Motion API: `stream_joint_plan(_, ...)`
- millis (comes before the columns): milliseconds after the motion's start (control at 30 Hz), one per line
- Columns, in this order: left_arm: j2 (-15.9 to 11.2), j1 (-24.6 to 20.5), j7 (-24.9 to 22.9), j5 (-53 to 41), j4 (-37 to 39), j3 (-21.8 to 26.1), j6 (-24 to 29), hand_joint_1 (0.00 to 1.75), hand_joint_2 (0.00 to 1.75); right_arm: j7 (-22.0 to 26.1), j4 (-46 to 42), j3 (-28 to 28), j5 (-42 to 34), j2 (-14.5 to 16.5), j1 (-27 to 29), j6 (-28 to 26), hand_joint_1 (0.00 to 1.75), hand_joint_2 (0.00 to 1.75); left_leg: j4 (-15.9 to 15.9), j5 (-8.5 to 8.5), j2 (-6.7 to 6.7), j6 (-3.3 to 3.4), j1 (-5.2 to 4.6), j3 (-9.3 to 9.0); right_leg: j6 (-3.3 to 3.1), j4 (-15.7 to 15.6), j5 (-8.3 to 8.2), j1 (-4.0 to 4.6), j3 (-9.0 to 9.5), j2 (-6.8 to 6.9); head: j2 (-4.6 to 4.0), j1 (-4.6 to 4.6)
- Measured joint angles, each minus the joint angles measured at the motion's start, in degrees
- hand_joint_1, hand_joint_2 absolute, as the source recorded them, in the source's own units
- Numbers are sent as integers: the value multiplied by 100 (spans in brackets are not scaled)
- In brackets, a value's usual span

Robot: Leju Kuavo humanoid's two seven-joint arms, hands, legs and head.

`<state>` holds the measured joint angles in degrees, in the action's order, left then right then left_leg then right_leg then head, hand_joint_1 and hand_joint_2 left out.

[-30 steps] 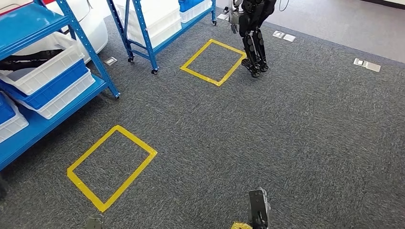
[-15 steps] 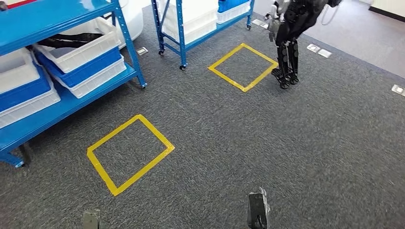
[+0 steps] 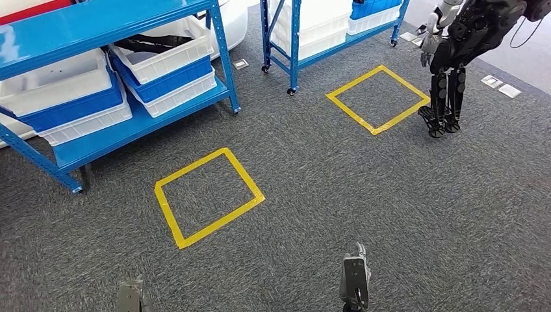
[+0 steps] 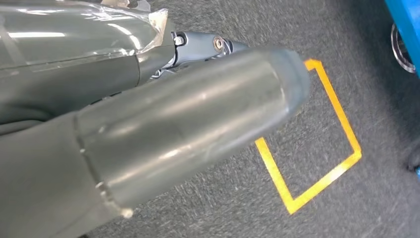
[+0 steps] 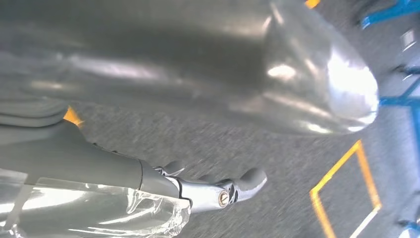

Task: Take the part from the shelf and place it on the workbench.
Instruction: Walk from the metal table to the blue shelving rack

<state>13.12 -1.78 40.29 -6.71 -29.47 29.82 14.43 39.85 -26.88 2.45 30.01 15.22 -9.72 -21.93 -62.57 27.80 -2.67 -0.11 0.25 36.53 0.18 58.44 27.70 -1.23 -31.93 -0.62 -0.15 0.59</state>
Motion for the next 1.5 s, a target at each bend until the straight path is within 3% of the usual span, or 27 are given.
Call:
stream_joint_plan(33, 7, 3, 1, 34, -32, -41, 5, 0, 0, 0, -17, -67, -61, -9, 12, -7, 0, 44, -362, 186, 155, -23, 1, 177, -33, 0, 10, 15, 0, 77, 0, 20)
stream_joint_plan(67, 9, 6, 1, 68, -61, -78, 9, 0, 0, 0, -23, -128, -126, -21, 25, -17, 0, 87, -752, 360, 220, -41, 13, 374, -60, 0, 18, 30, -2, 163, 0, 30)
stream_joint_plan(133, 12, 34, 0, 124, -116, -139, 13, 0, 0, 0, -26, -231, -256, -46, 38, -39, 0, 175, -1190, 472, 250, -53, 29, 598, -79, 1, 32, 53, -3, 328, 0, 31)
stream_joint_plan(167, 12, 56, -1, 139, -145, -162, 13, 0, 0, 0, -27, -273, -313, -54, 36, -48, 0, 175, -1073, 362, 265, -42, 31, 536, -86, 1, 38, 62, 2, 403, 0, 31)
stream_joint_plan(200, 12, 78, -1, 152, -179, -186, 13, 0, 0, 0, -30, -313, -367, -60, 32, -55, 0, 175, -751, 180, 315, -16, 26, 363, -92, 1, 45, 72, 12, 474, 0, 32)
stream_joint_plan(267, 9, 96, 0, 180, -266, -252, 10, 0, 0, 0, -48, -390, -470, -71, 26, -72, 0, 175, 60, -118, 601, 74, -26, -70, -83, -1, 67, 103, 34, 607, 0, 27)
stream_joint_plan(333, 10, 95, 2, 210, -354, -311, -3, 0, 0, 0, -82, -458, -564, -93, 34, -99, 0, 175, 415, -180, 768, 150, -93, -241, -48, -4, 89, 122, 50, 726, 0, 20)
stream_joint_plan(400, 14, 129, 3, 230, -425, -360, -31, 0, 0, 0, -152, -532, -662, -110, 61, -128, 0, 175, 452, -201, 633, 200, -117, -248, 1, -28, 107, 133, 86, 860, 0, 19)
stream_joint_plan(433, 19, 158, 4, 240, -458, -386, -43, 0, 0, 1, -204, -575, -708, -118, 78, -140, 0, 175, 502, -231, 558, 221, -104, -279, 30, -13, 129, 128, 97, 837, 0, 15)
stream_joint_plan(500, 35, 185, 4, 252, -538, -432, -51, 0, 0, 3, -300, -665, -778, -142, 100, -160, 0, 175, 610, -306, 397, 274, -47, -347, 60, 285, 291, 120, -12, 526, 0, 4)
stream_joint_plan(567, 57, 183, 3, 256, -602, -482, -55, 0, 0, 5, -359, -741, -840, -189, 143, -174, 0, 175, 642, -334, 217, 300, -11, -349, 45, 1006, 593, 87, -349, 167, 0, -16)
stream_joint_plan(633, 75, 210, 3, 263, -654, -540, -60, 0, 0, 3, -449, -816, -936, -233, 218, -194, 0, 175, 636, -336, 16, 298, -6, -344, 77, 1541, 750, 68, -633, 88, 0, -27)
stream_joint_plan(667, 79, 228, 2, 266, -675, -559, -61, 0, 0, 3, -510, -861, -981, -247, 244, -203, 0, 175, 631, -335, -81, 289, -1, -348, 130, 1491, 681, 54, -630, 77, 0, -28)
stream_joint_plan(700, 81, 240, 2, 268, -689, -570, -62, 0, 0, 2, -572, -910, -1014, -257, 258, -209, 0, 175, 621, -330, -172, 273, 7, -353, 199, 1224, 528, 32, -526, 49, 0, -27)
stream_joint_plan(767, 82, 249, 1, 268, -716, -597, -63, 0, 0, 2, -670, -1008, -1050, -267, 260, -214, 0, 175, 566, -300, -340, 210, 20, -342, 315, 429, 176, -25, -187, -146, 0, -37)
stream_joint_plan(833, 83, 254, 1, 266, -750, -639, -62, 0, 0, 2, -738, -1094, -1081, -274, 273, -217, 0, 87, 501, -272, -468, 134, 18, -290, 278, 36, 32, -47, -8, -285, 0, -46)
stream_joint_plan(900, 80, 273, 1, 263, -780, -672, -65, 0, 0, 2, -851, -1171, -1148, -278, 331, -204, 0, 0, 488, -277, -555, 74, 29, -244, 165, 20, 19, -35, 7, -212, 0, -39)
stream_joint_plan(967, 72, 302, 2, 262, -806, -689, -70, 0, 0, 2, -1042, -1248, -1244, -282, 395, -166, 0, 0, 388, -216, -345, 27, 29, -191, 92, 15, 7, -34, 12, -135, 0, -12)
stream_joint_plan(1033, 68, 304, 2, 261, -842, -706, -85, 0, 0, 2, -1227, -1322, -1334, -300, 448, -124, 0, 0, -118, 54, 56, -15, 22, 49, 27, 9, 16, -17, 22, -56, 0, 29)
stream_joint_plan(1067, 69, 296, 1, 261, -861, -715, -92, 0, 0, 2, -1295, -1351, -1378, -315, 481, -104, 0, 0, -485, 223, 176, -30, 28, 234, 0, 10, 26, -1, 23, -9, 0, 47)
stream_joint_plan(1133, 73, 297, 1, 265, -893, -728, -110, 0, 0, 2, -1432, -1402, -1485, -350, 566, -70, 0, 0, -1077, 413, 249, -37, 40, 555, -31, 10, 46, 30, 27, 84, 0, 49)
stream_joint_plan(1167, 76, 314, 0, 271, -930, -735, -121, 0, 0, 2, -1507, -1433, -1541, -366, 603, -61, 0, 0, -1103, 357, 254, -24, 40, 581, -40, 11, 54, 42, 33, 114, 0, 50)
stream_joint_plan(1200, 81, 337, 0, 287, -990, -744, -136, 0, 0, 2, -1588, -1473, -1597, -382, 634, -58, 0, 0, -912, 203, 254, 5, 36, 494, -47, 11, 61, 55, 44, 134, 0, 50)
stream_joint_plan(1233, 86, 360, 0, 308, -1078, -750, -148, 0, 0, 2, -1666, -1519, -1646, -397, 652, -60, 0, 0, -531, -8, 262, 55, 24, 302, -54, 9, 68, 67, 59, 145, 0, 51)
stream_joint_plan(1300, 99, 383, 2, 366, -1268, -759, -156, 0, 0, 2, -1802, -1618, -1718, -429, 670, -82, 0, 0, 171, -254, 319, 167, -26, -63, -58, 5, 83, 83, 77, 163, 0, 42)
stream_joint_plan(1400, 129, 409, 4, 462, -1476, -757, -171, 0, 0, 2, -1950, -1761, -1764, -469, 715, -144, 0, 0, 433, -247, 341, 243, -101, -180, -1, -19, 106, 85, 82, 202, 0, 34)
stream_joint_plan(1500, 163, 449, 4, 511, -1607, -741, -192, 0, 0, 3, -2056, -1848, -1768, -513, 753, -184, 0, 0, 587, -305, 300, 289, -47, -290, 62, 189, 219, 87, -6, 178, 0, 27)
